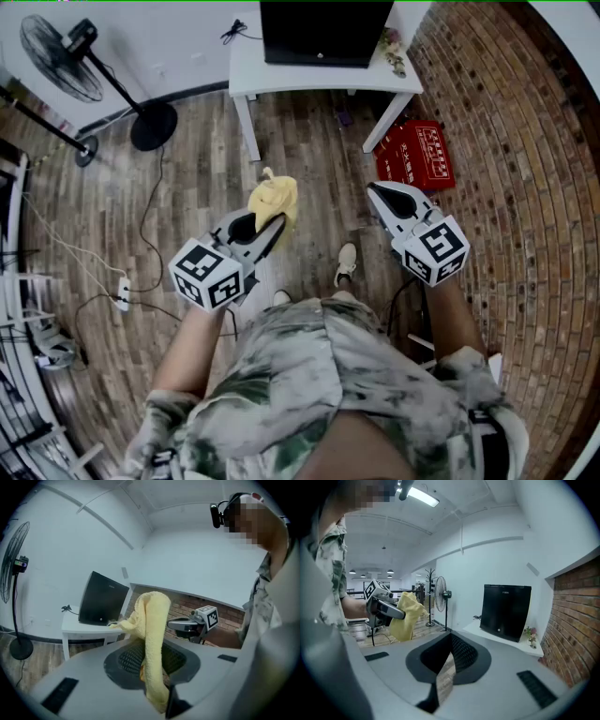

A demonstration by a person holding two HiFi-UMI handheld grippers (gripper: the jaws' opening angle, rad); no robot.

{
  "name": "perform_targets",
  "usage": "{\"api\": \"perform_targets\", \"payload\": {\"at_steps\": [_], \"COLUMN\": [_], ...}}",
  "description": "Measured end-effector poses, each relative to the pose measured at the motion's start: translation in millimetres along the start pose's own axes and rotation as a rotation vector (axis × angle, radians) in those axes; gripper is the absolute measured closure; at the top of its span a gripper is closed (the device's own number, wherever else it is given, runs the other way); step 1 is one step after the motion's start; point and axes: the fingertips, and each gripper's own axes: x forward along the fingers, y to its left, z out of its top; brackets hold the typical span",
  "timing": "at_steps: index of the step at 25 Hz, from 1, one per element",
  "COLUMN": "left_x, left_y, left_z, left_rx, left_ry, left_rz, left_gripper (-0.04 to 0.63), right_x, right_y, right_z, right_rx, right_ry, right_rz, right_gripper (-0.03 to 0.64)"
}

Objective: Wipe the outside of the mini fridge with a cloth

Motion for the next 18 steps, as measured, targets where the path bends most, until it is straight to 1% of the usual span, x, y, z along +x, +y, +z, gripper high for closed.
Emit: {"api": "perform_targets", "payload": {"at_steps": [4, 9, 15, 18], "left_x": [40.4, 119.3, 201.1, 239.6], "left_y": [-0.9, 2.7, 5.4, 12.4], "left_z": [16.9, 50.6, 99.9, 131.9], "left_rx": [0.001, 0.016, 0.007, 0.025], "left_ry": [-0.004, -0.007, -0.016, -0.024], "left_rz": [-0.008, 0.008, 0.005, 0.020], "left_gripper": [0.503, 0.503, 0.503, 0.503], "right_x": [0.6, 2.5, 7.8, 10.4], "right_y": [-39.6, -122.1, -210.1, -250.6], "right_z": [2.4, -0.3, 2.0, 7.6], "right_rx": [-0.022, -0.013, -0.002, -0.001], "right_ry": [-0.002, -0.008, 0.020, 0.000], "right_rz": [0.020, 0.053, 0.116, 0.138], "right_gripper": [0.597, 0.597, 0.595, 0.592]}}
